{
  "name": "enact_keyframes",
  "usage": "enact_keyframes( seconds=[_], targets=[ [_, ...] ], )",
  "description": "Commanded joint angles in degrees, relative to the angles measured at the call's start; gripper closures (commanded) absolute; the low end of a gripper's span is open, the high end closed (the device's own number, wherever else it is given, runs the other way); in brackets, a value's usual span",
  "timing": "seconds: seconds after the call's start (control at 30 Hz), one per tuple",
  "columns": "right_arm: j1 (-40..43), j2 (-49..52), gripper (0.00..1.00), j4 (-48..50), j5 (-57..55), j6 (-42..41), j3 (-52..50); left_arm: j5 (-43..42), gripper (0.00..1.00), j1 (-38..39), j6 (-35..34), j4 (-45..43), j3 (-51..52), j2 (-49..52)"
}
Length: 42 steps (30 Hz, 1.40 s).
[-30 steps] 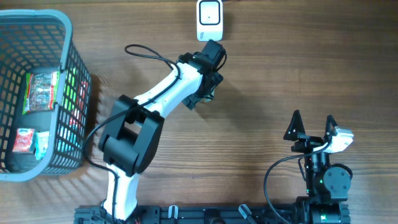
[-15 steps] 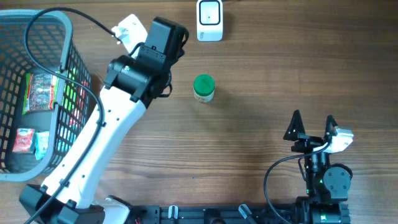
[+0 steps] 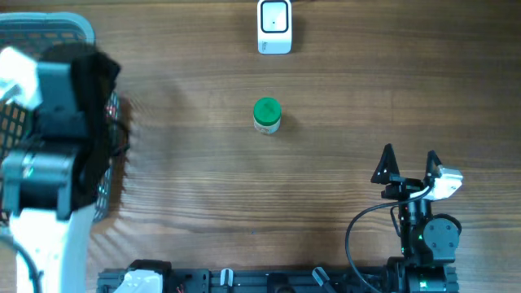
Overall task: Scan the item barcode
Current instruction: 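Carry the jar past the scanner and set it on the table, then reach into the basket and grasp the light-blue wipes pack with the left gripper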
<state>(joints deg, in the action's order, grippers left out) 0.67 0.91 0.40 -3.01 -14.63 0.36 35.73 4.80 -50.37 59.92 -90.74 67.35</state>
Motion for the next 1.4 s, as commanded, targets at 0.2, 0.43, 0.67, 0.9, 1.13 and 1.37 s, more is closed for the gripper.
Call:
enact_keyframes(
  seconds=[0.2, 0.43, 0.67, 0.9, 1.13, 1.37],
  targets=[
    [-0.2, -0.1, 0.00, 0.2, 0.6, 1.0, -0.1, -9.7, 0.00, -30.6, -0.4, 4.2, -0.2, 0.9],
    [-0.2, -0.1, 0.00, 0.2, 0.6, 0.9, -0.1, -25.0, 0.00, -42.5, -0.8, 4.9, -0.2, 19.7],
    [-0.2, -0.1, 0.00, 0.2, 0.6, 1.0, -0.1, -25.0, 0.00, -42.5, 0.5, 5.4, -0.2, 30.8],
    [-0.2, -0.1, 0.00, 0.2, 0.6, 1.0, -0.1, -25.8, 0.00, -41.6, 0.4, 4.6, -0.2, 32.4],
    [-0.2, -0.1, 0.00, 0.2, 0.6, 1.0, -0.1, -28.5, 0.00, -41.2, -4.0, 8.5, 4.4, 39.7],
    [-0.2, -0.1, 0.00, 0.2, 0.6, 0.9, -0.1, -28.9, 0.00, -41.0, -6.0, 2.6, 8.7, 47.4]
  ],
)
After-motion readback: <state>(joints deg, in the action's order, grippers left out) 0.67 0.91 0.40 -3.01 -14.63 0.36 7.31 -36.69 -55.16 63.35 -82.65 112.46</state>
